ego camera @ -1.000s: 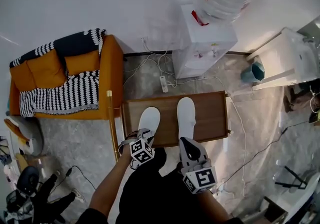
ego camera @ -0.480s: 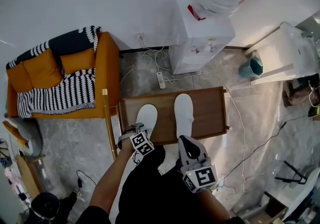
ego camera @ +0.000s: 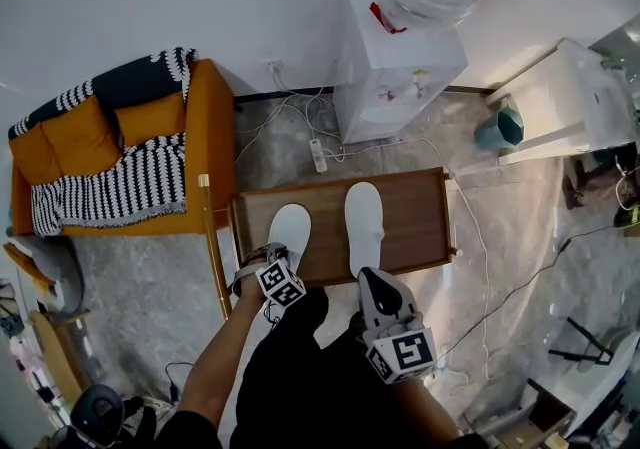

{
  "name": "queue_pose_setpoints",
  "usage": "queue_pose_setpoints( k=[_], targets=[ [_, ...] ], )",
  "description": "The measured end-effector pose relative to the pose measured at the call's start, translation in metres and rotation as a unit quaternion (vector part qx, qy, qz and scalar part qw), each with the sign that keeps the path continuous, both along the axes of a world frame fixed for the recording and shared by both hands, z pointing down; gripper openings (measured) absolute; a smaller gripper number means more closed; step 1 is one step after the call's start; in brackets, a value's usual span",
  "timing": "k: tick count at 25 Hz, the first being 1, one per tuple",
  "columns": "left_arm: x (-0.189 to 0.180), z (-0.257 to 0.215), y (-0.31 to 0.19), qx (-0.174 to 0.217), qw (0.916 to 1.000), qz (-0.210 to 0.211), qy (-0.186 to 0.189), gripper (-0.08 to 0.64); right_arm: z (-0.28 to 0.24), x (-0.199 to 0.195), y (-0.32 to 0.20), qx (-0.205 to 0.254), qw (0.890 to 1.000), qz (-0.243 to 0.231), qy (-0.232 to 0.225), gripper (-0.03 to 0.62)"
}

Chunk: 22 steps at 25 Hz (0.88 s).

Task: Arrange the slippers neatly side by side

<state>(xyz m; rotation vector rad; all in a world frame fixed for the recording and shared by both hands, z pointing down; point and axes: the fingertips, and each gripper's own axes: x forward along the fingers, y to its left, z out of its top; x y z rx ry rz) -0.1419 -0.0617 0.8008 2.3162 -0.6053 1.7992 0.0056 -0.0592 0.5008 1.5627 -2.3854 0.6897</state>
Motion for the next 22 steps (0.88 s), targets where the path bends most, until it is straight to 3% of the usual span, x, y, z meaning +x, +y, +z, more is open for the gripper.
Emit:
queue_pose_setpoints(
  k=[6, 14, 22],
  targets=[
    [0.0, -0.011, 0.001, -0.005, 0.9991, -0.035, 0.022, 0.026, -0.001, 0.003, 0.003, 0.002, 1.0, 0.0, 0.0, 0.012],
    [0.005, -0.04, 0.002, 0.0, 0.9915, -0.108, 0.072, 0.023, -0.006, 0.011, 0.008, 0.004, 1.0, -0.007, 0.002, 0.012],
    [0.033, -0.07, 0.005, 0.041, 0.9873, -0.117, 0.099, 0.023, -0.009, 0.029, 0.014, 0.004, 1.0, -0.018, 0.01, 0.012]
  ],
)
